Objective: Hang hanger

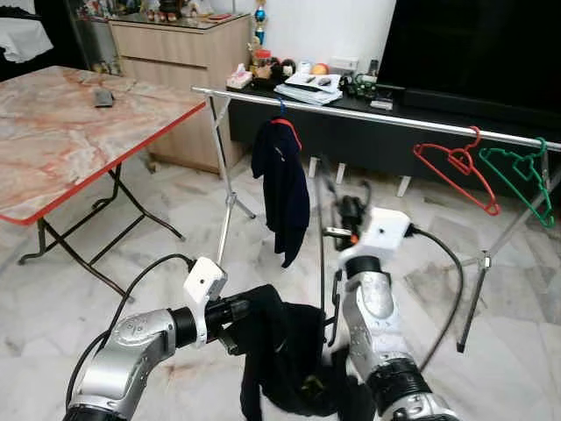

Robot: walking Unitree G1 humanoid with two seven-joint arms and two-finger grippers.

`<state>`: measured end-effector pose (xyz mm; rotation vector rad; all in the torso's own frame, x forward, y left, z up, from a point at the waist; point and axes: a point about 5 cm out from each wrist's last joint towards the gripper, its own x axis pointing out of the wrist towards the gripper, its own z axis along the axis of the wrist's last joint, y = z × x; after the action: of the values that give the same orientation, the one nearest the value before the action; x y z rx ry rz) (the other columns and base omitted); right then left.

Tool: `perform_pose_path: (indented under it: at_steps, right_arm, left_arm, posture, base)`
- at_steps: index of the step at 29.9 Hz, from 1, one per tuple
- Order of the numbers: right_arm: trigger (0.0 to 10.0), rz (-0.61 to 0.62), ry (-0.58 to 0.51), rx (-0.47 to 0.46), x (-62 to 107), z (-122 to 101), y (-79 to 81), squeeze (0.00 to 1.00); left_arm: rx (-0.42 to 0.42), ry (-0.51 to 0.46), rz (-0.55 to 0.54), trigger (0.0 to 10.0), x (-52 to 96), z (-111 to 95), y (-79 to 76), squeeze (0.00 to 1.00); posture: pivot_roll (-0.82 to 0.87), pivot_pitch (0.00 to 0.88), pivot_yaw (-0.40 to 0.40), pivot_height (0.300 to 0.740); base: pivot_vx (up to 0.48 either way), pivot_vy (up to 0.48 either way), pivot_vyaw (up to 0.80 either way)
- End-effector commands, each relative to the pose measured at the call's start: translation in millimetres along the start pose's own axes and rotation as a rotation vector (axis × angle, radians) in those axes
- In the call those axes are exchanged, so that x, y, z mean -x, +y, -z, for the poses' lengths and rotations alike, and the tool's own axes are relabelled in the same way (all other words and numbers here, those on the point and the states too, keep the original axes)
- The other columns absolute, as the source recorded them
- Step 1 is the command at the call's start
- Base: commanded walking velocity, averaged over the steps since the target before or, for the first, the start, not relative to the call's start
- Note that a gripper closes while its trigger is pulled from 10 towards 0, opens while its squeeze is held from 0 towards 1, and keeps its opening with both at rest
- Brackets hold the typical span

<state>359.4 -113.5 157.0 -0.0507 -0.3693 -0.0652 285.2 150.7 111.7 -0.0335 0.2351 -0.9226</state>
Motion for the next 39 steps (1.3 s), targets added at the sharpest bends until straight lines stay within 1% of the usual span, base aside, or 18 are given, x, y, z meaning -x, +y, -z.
perform_pose_path:
  at_steps: [1,2,7,9,11,12,13,14,16,17,20,21,25,27,28,29,37,39]
  right_arm:
    - [10.0,-0.010,-0.160,0.138,-5.4,-19.8,7.6,0.00]
    - [10.0,-0.038,-0.229,0.229,-8.4,-27.4,10.8,0.00]
    - [10.0,-0.042,-0.197,0.267,-16.5,-26.8,3.3,0.00]
    - [10.0,-0.032,-0.038,0.217,-20.0,-9.8,-10.4,0.00]
    - [10.0,-0.027,0.014,0.214,-19.7,-2.9,-13.8,0.00]
    - [10.0,0.010,0.105,0.151,-16.4,9.6,-30.3,0.00]
    - [10.0,0.026,0.147,0.141,-14.3,15.6,-37.2,0.00]
    - [10.0,0.065,0.233,0.124,-8.4,28.0,-51.0,0.00]
    - [10.0,0.090,0.262,0.116,-5.6,32.6,-56.6,0.00]
    - [10.0,0.126,0.346,0.066,3.4,45.3,-70.5,0.00]
    - [10.0,0.170,0.472,0.053,21.7,64.5,-92.2,0.00]
    - [10.0,0.197,0.535,-0.016,33.9,74.7,-102.3,0.00]
    - [10.0,0.227,0.598,-0.100,49.5,86.3,-110.6,0.00]
    - [10.0,0.210,0.632,-0.109,58.2,92.5,-111.2,0.00]
    - [10.0,0.210,0.632,-0.109,58.2,92.5,-111.2,0.00]
    - [10.0,0.197,0.647,-0.124,67.5,97.6,-110.7,0.00]
    - [10.0,0.147,0.612,-0.153,84.3,101.3,-111.1,0.00]
    - [10.0,0.101,0.637,-0.148,99.5,108.6,-107.5,0.00]
  left_arm:
    - [-0.012,-0.025,0.024,0.0,0.0,-7.8,-3.7,0.00]
    - [-0.004,-0.027,0.034,0.0,0.2,-8.7,-6.2,0.00]
    - [0.011,-0.017,0.034,0.0,1.9,-6.6,-8.9,0.00]
    - [0.001,0.035,-0.035,0.0,5.7,4.7,-1.6,0.00]
    - [-0.002,0.049,-0.066,0.0,7.1,8.0,1.8,0.00]
    - [-0.008,0.075,-0.169,0.0,11.8,16.6,13.3,0.00]
    - [-0.015,0.088,-0.215,0.0,14.4,20.3,18.3,0.00]
    - [-0.018,0.110,-0.314,0.0,20.1,27.6,28.7,0.00]
    - [-0.010,0.119,-0.350,0.0,22.2,30.3,32.0,0.00]
    - [-0.019,0.132,-0.435,0.0,29.6,37.5,40.0,0.00]
    - [-0.001,0.148,-0.579,0.0,42.3,49.5,50.5,0.00]
    - [0.007,0.127,-0.681,0.0,50.0,54.1,55.2,0.00]
    - [0.010,0.040,-0.846,0.0,60.7,53.3,62.0,0.00]
    - [0.067,-0.046,-0.921,0.0,65.2,51.8,64.5,0.00]
    - [0.067,-0.046,-0.921,0.0,65.2,51.8,64.5,0.00]
    - [0.061,-0.090,-0.966,10.0,68.6,50.2,64.4,0.00]
    - [0.017,-0.236,-0.951,10.0,62.2,39.4,45.9,0.00]
    - [0.008,-0.267,-0.981,10.0,62.3,40.3,39.5,0.00]
  posture:
    - [0.13,0.000,-0.013,0.740]
    - [0.14,0.000,-0.014,0.740]
    - [0.14,0.000,-0.018,0.740]
    - [0.14,0.000,-0.019,0.740]
    - [0.13,0.000,-0.019,0.740]
    - [0.13,0.000,-0.020,0.740]
    - [0.13,0.000,-0.020,0.740]
    - [0.12,0.000,-0.019,0.740]
    - [0.12,0.000,-0.019,0.740]
    - [0.12,0.000,-0.020,0.740]
    - [0.12,0.000,-0.017,0.740]
    - [0.11,0.000,-0.014,0.740]
    - [0.10,0.000,-0.010,0.740]
    - [0.10,0.000,-0.011,0.740]
    - [0.10,0.000,-0.011,0.740]
    - [0.11,0.000,-0.014,0.740]
    - [0.10,0.000,-0.024,0.740]
    - [0.11,0.000,-0.031,0.740]
  base:
    - [0.000,0.000,0.00]
    - [0.000,0.000,0.00]
    - [0.000,0.000,0.00]
    - [0.000,0.000,0.00]
    - [0.000,0.000,0.00]
    - [0.000,0.000,0.00]
    - [0.000,0.000,0.00]
    - [0.000,0.000,0.00]
    - [0.000,0.000,0.00]
    - [0.000,0.000,0.00]
    - [0.000,0.000,0.00]
    - [0.000,0.000,0.00]
    - [0.000,0.000,0.00]
    - [0.000,0.000,0.00]
    - [0.000,0.000,0.00]
    - [0.000,0.000,0.00]
    - [0.000,0.000,0.00]
    - [0.000,0.000,0.00]
